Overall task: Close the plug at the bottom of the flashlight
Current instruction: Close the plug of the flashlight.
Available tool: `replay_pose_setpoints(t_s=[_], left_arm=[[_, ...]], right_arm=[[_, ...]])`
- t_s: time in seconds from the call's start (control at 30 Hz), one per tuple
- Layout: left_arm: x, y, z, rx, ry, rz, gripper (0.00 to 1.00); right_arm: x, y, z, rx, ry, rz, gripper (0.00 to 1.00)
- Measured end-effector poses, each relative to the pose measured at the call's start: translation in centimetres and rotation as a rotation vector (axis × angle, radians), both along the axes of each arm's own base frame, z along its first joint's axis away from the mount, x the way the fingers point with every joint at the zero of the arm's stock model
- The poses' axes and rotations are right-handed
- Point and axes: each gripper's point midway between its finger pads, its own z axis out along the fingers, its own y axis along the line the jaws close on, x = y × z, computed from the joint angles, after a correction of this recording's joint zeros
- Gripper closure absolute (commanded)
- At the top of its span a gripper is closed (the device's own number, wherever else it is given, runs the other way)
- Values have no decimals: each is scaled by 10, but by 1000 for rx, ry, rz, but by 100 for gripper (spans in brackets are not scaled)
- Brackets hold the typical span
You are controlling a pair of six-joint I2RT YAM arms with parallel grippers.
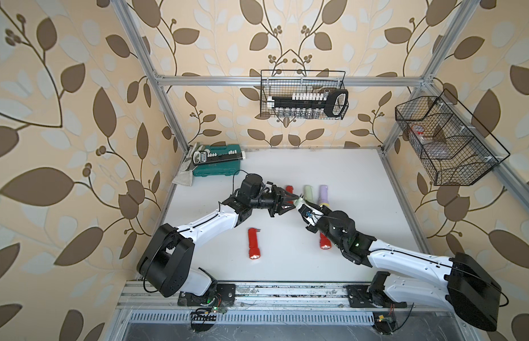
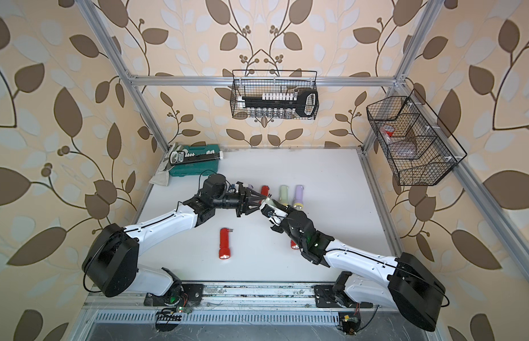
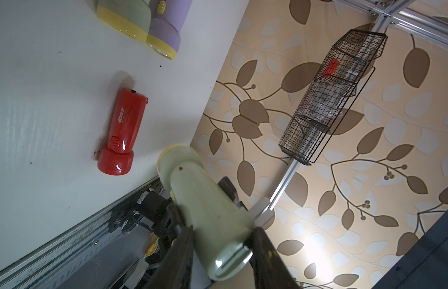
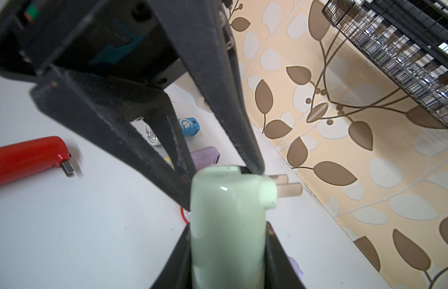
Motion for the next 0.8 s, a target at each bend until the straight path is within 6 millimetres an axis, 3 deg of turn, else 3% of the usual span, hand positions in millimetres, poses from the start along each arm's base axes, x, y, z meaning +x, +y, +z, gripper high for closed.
replay_pose_setpoints(t_s=[0.2,0.27,0.47,0.8], left_arm=[[1,1,0,0,-1,2,76],[1,1,0,-2,0,1,83],[2,1,2,-9,-2,4,86],[8,8,4,32,-60,-6,78]], right_arm=[[3,-4,0,-5,-1,-21,100],[4,-6,0,-6,-2,-32,100],[5,-10,1,-5,-7,-50,100],[4,-10,-1,24,46,-67,100]])
